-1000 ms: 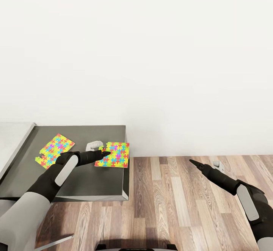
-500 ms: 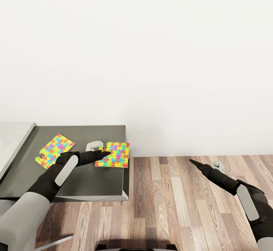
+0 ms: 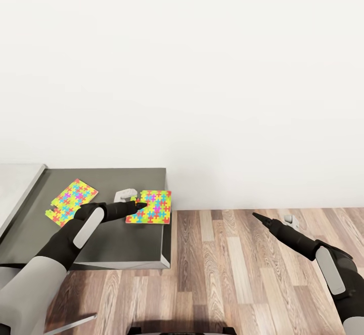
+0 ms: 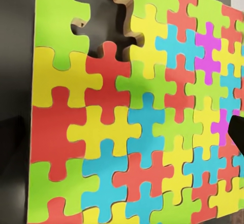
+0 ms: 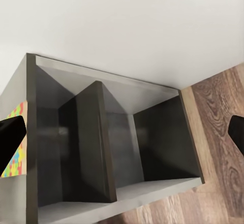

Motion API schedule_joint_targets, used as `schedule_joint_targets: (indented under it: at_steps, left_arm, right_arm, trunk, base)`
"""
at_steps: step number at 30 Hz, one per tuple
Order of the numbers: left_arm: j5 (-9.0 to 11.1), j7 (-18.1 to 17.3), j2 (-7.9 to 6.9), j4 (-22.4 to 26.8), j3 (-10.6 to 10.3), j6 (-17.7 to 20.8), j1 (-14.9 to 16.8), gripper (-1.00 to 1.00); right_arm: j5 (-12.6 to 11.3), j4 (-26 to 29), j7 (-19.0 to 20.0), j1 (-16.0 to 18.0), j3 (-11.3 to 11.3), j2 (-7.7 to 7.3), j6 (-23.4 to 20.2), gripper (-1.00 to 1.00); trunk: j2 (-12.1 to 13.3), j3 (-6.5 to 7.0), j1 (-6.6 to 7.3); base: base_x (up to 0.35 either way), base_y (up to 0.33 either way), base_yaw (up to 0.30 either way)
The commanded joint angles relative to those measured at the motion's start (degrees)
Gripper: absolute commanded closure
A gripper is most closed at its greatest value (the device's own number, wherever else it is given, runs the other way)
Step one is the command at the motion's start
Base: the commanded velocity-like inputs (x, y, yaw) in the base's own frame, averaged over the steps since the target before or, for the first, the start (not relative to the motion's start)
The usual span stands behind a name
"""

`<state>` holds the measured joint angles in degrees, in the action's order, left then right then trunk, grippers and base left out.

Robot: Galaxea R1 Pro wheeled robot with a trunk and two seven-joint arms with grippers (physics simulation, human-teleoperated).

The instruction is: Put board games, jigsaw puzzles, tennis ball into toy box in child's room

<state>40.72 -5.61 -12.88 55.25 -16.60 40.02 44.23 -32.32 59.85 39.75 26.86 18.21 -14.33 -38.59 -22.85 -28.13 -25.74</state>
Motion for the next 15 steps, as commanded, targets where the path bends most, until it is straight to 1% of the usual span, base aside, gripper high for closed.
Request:
schedule_joint_targets:
  at_steps: [1, 10, 12, 15]
  left_arm:
    - [-0.02, -0.1, -0.04, -0.15, -0.14, 0.15, -0.02, -1.0]
    - [-0.02, -0.1, -0.04, -0.15, -0.12, 0.15, -0.02, -1.0]
    - [-0.02, -0.1, -0.04, -0.15, -0.12, 0.15, -0.02, -1.0]
    - [-0.02, -0.1, -0.04, -0.15, -0.11, 0.15, -0.02, -1.0]
  right_arm:
    - [-0.2, 0.01, 0.07, 0.04, 0.08, 0.0, -0.38, -1.0]
    - [-0.2, 0.02, 0.07, 0.04, 0.14, 0.0, -0.35, -1.0]
    - [-0.2, 0.04, 0.07, 0.04, 0.15, 0.0, -0.36, -1.0]
    - [-0.2, 0.04, 0.07, 0.04, 0.13, 0.0, -0.38, -1.0]
  trunk:
    - [-0.07, -0.09, -0.04]
    - [-0.07, -0.07, -0.04]
    - [-0.07, -0.07, -0.04]
    - [-0.07, -0.07, -0.04]
  base:
    - [0.0, -0.006, 0.0]
    - [0.0, -0.004, 0.0]
    - [0.0, -0.079, 0.0]
    - [0.0, -0.189, 0.0]
